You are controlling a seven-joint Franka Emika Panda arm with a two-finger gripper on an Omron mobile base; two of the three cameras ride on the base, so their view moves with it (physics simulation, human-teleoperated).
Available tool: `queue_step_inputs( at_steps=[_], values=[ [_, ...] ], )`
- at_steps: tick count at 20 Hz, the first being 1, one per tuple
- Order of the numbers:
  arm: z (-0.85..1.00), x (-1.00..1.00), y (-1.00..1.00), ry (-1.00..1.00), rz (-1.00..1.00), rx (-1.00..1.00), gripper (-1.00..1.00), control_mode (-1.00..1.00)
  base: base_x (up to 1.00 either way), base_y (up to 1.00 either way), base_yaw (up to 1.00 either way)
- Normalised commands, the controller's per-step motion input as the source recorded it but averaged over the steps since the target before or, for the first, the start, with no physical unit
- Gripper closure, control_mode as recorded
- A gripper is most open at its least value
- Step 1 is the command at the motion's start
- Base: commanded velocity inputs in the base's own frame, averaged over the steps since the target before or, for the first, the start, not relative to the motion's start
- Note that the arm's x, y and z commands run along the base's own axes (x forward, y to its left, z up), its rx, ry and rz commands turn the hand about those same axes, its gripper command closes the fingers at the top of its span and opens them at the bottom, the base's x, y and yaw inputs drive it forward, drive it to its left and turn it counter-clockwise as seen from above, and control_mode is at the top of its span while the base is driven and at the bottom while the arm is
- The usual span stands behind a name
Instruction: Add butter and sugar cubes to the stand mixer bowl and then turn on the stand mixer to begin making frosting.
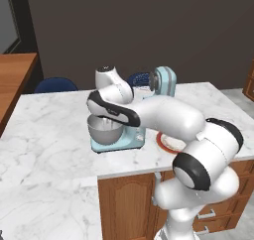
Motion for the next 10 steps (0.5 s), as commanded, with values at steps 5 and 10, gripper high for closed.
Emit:
queue_step_inputs(
  at_steps=[5,10],
  values=[
    [-0.32,0.45,0.00,0.00,0.03,0.00,1.00,-1.00,0.00,0.00,0.00],
    [-0.28,0.49,0.00,0.00,0.02,0.00,1.00,-1.00,0.00,0.00,0.00]
  ],
)
